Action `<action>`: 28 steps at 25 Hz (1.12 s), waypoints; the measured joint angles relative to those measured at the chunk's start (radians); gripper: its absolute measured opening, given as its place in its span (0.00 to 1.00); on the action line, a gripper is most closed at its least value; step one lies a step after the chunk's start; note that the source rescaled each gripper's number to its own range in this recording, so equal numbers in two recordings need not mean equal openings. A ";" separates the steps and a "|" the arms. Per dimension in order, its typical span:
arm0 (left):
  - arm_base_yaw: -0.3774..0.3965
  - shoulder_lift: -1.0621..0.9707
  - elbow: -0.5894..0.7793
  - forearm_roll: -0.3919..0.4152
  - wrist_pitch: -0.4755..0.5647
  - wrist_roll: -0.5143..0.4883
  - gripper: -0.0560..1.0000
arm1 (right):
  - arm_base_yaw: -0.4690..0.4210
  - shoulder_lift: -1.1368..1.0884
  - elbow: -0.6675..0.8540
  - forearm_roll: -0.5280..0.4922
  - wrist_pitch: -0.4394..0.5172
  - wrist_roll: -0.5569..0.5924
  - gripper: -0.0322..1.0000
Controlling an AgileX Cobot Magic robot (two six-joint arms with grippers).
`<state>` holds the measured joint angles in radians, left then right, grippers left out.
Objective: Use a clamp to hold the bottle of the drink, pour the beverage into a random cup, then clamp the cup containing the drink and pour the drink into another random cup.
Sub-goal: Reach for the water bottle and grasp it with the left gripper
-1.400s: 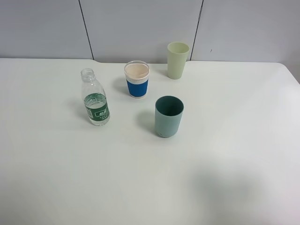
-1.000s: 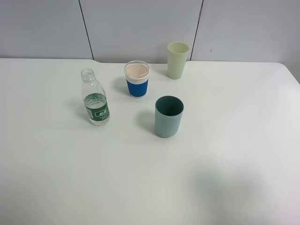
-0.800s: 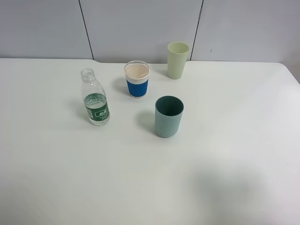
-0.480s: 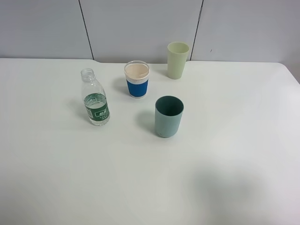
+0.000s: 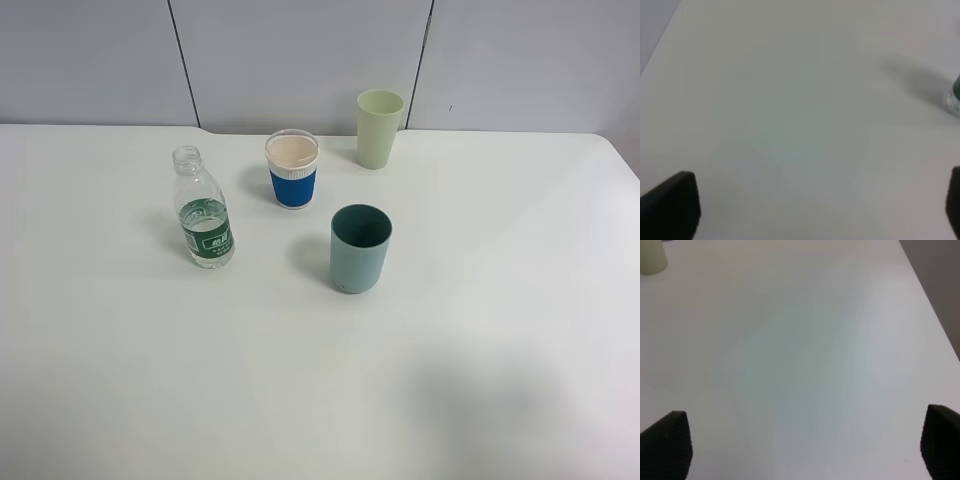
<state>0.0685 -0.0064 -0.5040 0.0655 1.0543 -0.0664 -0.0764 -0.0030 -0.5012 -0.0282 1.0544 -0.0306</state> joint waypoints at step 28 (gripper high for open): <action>0.000 0.000 0.000 0.000 0.000 0.000 1.00 | 0.000 0.000 0.000 0.000 0.000 0.000 0.71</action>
<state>0.0685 -0.0064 -0.5040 0.0655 1.0543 -0.0664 -0.0764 -0.0030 -0.5012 -0.0282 1.0544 -0.0306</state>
